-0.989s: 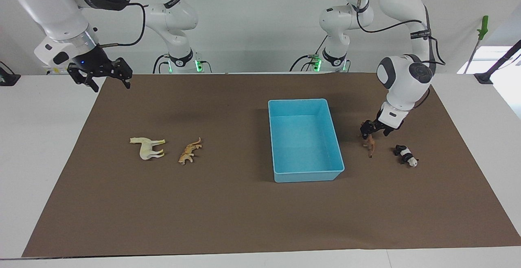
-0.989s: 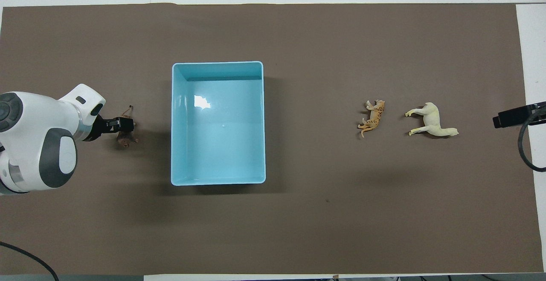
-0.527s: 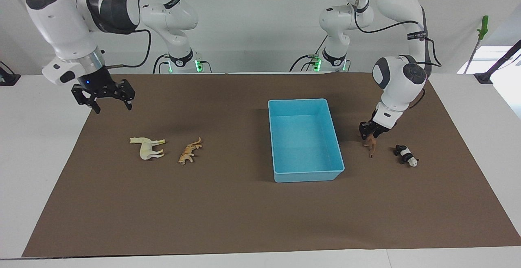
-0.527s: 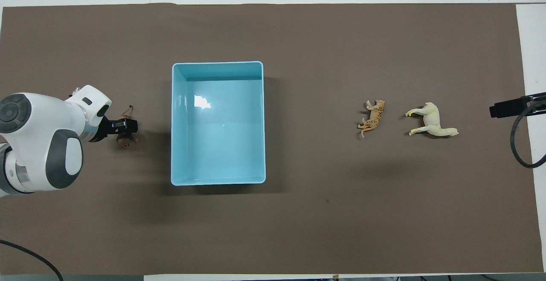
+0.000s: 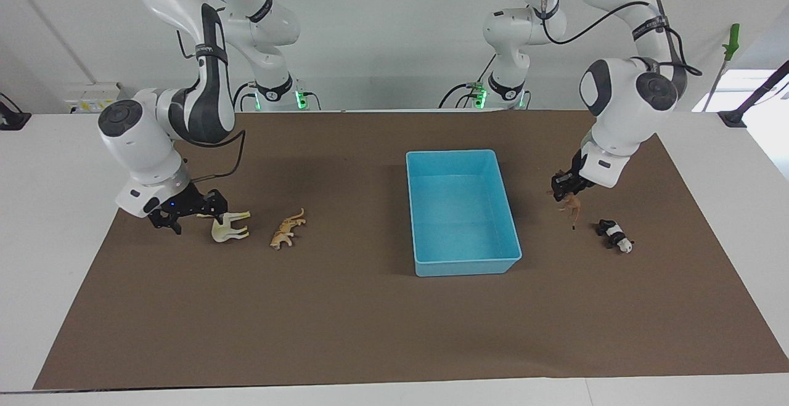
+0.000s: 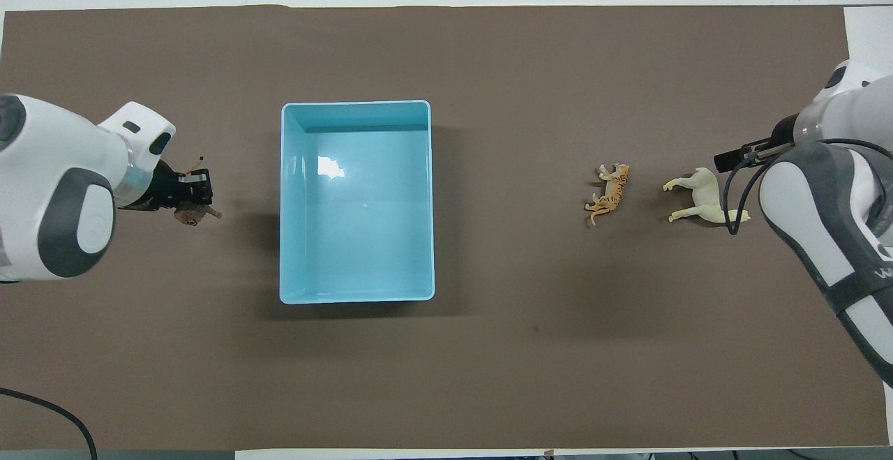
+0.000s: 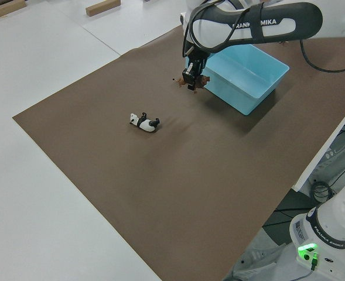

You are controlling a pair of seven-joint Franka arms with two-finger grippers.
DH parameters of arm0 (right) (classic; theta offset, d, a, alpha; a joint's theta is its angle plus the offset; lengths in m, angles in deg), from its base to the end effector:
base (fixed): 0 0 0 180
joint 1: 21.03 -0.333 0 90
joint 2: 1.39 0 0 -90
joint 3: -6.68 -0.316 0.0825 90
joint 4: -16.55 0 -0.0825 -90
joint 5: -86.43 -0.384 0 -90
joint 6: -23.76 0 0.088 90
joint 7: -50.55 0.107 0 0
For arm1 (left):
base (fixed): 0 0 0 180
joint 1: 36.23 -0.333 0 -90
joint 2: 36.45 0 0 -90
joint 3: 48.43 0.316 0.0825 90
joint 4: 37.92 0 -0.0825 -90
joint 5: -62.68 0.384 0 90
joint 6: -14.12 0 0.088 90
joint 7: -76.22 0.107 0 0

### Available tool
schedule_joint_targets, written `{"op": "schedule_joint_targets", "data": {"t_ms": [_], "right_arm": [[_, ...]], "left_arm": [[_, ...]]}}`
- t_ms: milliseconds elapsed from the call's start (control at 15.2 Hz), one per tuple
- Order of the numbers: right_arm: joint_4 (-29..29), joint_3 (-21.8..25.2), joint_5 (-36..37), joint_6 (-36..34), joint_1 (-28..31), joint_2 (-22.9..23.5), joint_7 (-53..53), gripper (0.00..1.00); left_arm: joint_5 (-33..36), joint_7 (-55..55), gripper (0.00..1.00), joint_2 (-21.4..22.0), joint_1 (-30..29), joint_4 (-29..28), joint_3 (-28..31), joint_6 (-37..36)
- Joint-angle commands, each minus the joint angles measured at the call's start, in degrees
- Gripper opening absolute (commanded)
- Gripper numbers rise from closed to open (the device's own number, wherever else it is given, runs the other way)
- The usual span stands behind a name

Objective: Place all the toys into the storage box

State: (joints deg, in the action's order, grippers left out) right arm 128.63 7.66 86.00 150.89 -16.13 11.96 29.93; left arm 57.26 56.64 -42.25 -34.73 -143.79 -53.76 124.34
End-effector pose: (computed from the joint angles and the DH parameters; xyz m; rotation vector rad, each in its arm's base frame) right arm 0.6020 -0.0614 0.3617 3.1114 0.3962 0.0461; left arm 0.5819 -0.0748 0.4653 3.0262 0.3906 -0.0712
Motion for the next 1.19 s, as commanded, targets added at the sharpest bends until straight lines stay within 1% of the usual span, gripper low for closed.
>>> {"op": "schedule_joint_targets", "data": {"t_ms": [0, 66, 198, 264, 330, 396, 462, 527, 659, 791, 857, 923, 989, 1121], "right_arm": [[2.53, -0.28, 0.69, 0.22, 0.46, -1.75, 0.57, 1.00], [2.62, -0.28, 0.69, 0.48, 0.37, -1.57, 0.66, 1.00], [2.88, -0.28, 0.78, 0.48, 0.37, -1.39, 1.18, 1.00], [3.41, -0.28, 0.69, 0.48, 0.37, -1.48, 1.80, 1.00], [4.02, -0.28, 0.78, 0.40, 0.37, -1.66, 2.76, 1.00], [4.90, -0.28, 0.78, 0.22, 0.28, -2.01, 3.82, 1.00], [5.43, -0.28, 0.69, -0.04, 0.28, -2.27, 4.17, 1.00], [5.87, -0.28, 0.78, -0.05, 0.37, -2.36, 4.18, 1.00], [6.92, -0.28, 0.78, 0.04, 0.81, -2.62, 3.91, 1.00], [7.89, -0.28, 0.78, 0.48, 0.90, -3.06, 3.65, 1.00], [8.16, -0.28, 0.78, 0.66, 0.90, -3.15, 3.65, 1.00], [8.24, -0.28, 0.69, 0.83, 0.90, -3.15, 4.09, 1.00], [8.85, -0.19, 0.78, 1.96, 0.90, -3.15, 4.26, 1.00], [10.61, -0.28, 0.78, 5.91, 0.98, -3.07, 4.09, 1.00]], "left_arm": [[-3.72, -9.55, 0.00, -1.67, 5.16, 2.78, 0.41, -0.72], [-3.72, -14.55, 0.00, -1.49, 8.57, 1.73, 0.41, 2.16], [-3.81, -21.87, 0.00, -0.01, 14.29, -3.09, 0.50, 9.28], [-3.81, -24.25, 0.00, 0.70, 16.24, -5.29, 0.50, 11.49], [-3.81, -25.66, 0.06, 1.58, 17.39, -7.49, 0.41, 13.16], [-3.81, -25.77, 0.44, 2.11, 18.09, -8.73, 0.50, 13.79], [-3.72, -25.85, 0.95, 2.11, 17.93, -8.30, 0.67, 12.92], [-3.46, -25.85, 1.00, 1.94, 17.40, -7.43, 0.68, 11.96], [-1.71, -24.98, 1.00, 1.93, 15.57, -5.84, 1.11, 8.80], [3.20, -23.32, 1.00, 1.85, 10.30, -4.17, 1.11, 6.68], [5.49, -21.13, 1.00, 1.67, 8.02, -3.99, 1.12, 7.20], [7.77, -16.32, 1.00, 1.41, 4.08, -3.73, 1.12, 8.16], [8.32, -8.44, 1.00, 1.06, 0.12, -3.55, 1.03, 10.00], [8.06, 2.75, 1.00, -0.17, -4.47, -4.25, 1.11, 13.43]]}}
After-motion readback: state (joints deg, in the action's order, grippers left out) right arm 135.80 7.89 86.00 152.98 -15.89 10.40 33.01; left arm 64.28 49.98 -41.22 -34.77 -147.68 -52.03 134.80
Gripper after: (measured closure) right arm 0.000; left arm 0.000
